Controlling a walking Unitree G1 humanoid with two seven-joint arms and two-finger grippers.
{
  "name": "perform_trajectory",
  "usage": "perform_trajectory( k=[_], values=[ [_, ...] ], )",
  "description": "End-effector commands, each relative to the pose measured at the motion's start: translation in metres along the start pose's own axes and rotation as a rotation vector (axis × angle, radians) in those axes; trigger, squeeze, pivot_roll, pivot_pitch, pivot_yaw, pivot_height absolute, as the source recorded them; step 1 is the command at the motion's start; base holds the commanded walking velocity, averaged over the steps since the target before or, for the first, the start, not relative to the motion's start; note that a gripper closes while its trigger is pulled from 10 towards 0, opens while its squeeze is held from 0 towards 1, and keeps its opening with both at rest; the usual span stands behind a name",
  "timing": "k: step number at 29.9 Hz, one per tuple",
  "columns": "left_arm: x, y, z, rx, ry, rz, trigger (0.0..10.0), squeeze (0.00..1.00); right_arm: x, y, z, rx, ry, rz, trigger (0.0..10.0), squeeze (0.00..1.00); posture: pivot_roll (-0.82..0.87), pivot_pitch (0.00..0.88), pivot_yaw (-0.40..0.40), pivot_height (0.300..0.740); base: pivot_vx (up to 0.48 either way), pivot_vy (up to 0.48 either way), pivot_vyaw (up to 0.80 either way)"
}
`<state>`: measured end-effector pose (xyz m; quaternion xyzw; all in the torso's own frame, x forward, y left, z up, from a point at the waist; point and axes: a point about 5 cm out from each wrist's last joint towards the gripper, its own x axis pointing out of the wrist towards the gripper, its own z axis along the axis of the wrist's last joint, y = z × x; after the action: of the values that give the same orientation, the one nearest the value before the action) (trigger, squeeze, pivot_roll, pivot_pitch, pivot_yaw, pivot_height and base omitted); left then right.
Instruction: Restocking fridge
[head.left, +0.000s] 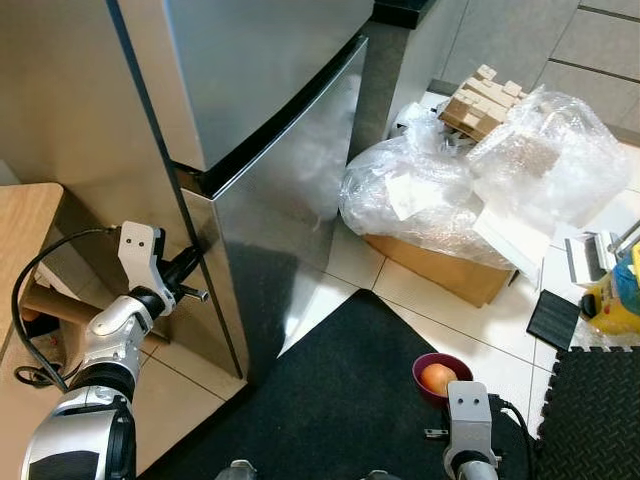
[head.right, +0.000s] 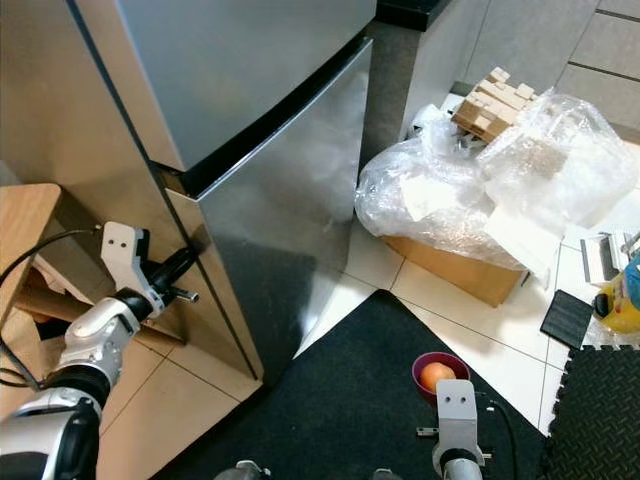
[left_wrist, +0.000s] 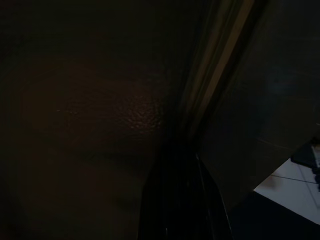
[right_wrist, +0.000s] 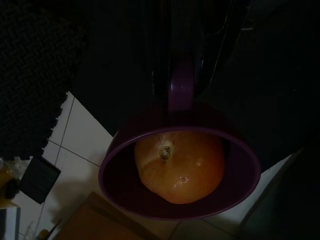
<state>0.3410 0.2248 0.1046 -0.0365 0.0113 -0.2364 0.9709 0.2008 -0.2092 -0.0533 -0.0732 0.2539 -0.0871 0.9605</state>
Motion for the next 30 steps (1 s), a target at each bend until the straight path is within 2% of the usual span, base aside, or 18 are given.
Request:
perform_trajectory(
  k=[1,6,8,17,30],
  values=[
    [0.022,-0.032,-0.004,0.001,0.021,-0.180,10.0,0.00,-0.001,-0.001,0.001,-0.001,-0.019,-0.001,10.0,0.00,-0.13,0.195,-0.007,0.731,0.000,0.000,0.00],
    [0.025,-0.038,-0.004,-0.002,0.021,-0.202,10.0,0.00,-0.001,-0.001,0.001,0.001,-0.019,-0.001,10.0,0.00,-0.13,0.195,-0.007,0.731,0.000,0.000,0.00],
    [0.031,-0.046,-0.004,-0.007,0.019,-0.232,10.0,0.00,-0.001,-0.001,0.001,0.002,-0.018,-0.001,10.0,0.00,-0.13,0.196,-0.006,0.731,0.000,0.000,0.00],
    [0.041,-0.060,-0.003,-0.024,0.010,-0.288,10.0,0.00,-0.002,0.000,0.000,0.006,-0.018,-0.003,10.0,0.00,-0.13,0.194,0.000,0.731,0.000,0.000,0.00],
    [0.048,-0.079,-0.008,-0.038,0.021,-0.370,10.0,0.00,-0.002,0.000,0.000,0.008,-0.019,-0.002,10.0,0.00,-0.13,0.194,0.000,0.731,0.000,0.000,0.00]
  ],
)
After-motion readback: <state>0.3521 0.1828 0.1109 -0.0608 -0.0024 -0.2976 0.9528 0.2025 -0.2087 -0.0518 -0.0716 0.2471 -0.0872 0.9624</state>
